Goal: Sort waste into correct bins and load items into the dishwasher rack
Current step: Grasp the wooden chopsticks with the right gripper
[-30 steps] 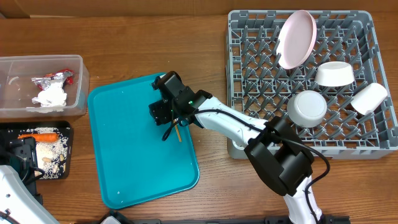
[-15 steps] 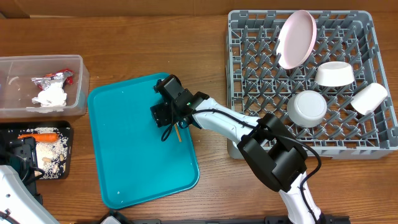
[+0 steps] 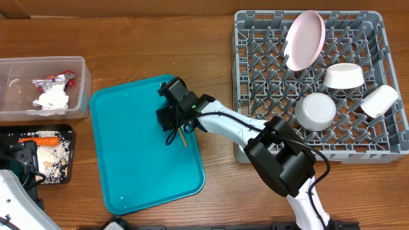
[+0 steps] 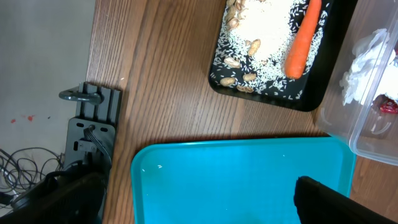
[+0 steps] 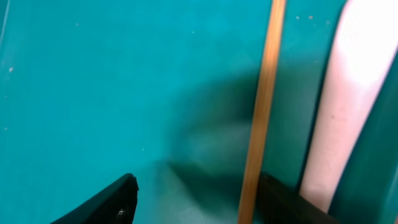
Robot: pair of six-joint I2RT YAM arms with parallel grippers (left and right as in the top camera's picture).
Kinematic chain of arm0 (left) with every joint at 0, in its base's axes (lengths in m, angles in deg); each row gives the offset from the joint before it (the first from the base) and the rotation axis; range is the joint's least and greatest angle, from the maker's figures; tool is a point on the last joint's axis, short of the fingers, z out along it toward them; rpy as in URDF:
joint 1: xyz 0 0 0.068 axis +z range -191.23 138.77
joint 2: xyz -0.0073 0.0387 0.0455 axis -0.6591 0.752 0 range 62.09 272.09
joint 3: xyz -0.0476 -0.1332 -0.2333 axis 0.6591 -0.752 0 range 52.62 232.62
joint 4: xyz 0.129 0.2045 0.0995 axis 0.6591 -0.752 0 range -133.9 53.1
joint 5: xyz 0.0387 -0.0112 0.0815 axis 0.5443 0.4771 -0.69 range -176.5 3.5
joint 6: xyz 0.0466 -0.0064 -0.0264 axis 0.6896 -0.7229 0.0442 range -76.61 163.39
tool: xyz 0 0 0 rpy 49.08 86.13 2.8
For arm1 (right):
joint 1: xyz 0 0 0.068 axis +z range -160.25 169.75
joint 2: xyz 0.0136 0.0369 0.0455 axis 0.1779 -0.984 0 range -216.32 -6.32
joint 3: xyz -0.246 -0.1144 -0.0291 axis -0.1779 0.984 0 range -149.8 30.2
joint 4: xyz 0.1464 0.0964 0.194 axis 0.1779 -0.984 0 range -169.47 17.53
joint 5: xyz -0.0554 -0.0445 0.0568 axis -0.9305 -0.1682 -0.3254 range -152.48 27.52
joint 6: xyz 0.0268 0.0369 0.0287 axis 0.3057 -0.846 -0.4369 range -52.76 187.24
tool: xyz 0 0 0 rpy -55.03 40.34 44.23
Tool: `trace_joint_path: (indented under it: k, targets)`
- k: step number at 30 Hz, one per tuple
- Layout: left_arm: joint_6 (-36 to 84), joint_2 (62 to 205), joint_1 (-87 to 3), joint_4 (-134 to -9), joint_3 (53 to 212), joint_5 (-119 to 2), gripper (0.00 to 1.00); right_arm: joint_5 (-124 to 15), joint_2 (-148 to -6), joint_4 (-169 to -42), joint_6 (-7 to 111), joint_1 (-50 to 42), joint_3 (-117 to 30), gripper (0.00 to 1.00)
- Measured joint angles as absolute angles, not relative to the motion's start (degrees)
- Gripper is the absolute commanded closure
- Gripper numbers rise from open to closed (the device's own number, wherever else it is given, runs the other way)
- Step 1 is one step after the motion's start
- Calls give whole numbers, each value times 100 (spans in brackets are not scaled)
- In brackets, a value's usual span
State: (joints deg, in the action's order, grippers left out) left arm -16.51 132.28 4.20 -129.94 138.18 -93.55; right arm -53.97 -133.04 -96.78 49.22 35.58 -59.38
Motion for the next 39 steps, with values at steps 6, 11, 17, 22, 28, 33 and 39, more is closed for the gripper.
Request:
trace_joint_path:
  k: [6, 11, 17, 22, 28, 33, 39]
  targets:
    - [-1651, 13228, 420, -12994, 13818, -9355, 0, -5904, -13304, -9764, 4933, 3728, -5953, 37]
    - [-1651, 13228, 420, -12994, 13818, -9355, 0, -6361, -13306, -9805, 4928, 4006, -5953, 41]
    - [-1651, 13228, 420, -12994, 13818, -9355, 0, -6632, -13345, -9794, 4941, 4150, -5960, 47]
    - [-1651, 13228, 420, -12994, 13818, -9355, 0, -6765, -13444, -9757, 4968, 4150, -6051, 57]
    - [-1651, 13228, 420, -12994, 13818, -9355, 0, -6918, -13474, -9753, 4957, 4150, -6067, 71]
    - [-1651, 13228, 420, -12994, 13818, -9355, 0, -6979, -13481, -9775, 4952, 4148, -6067, 75]
    - [-1651, 13228, 420, -12994, 13818, -9355, 0, -7043, -13487, -9912, 4948, 4176, -6102, 75]
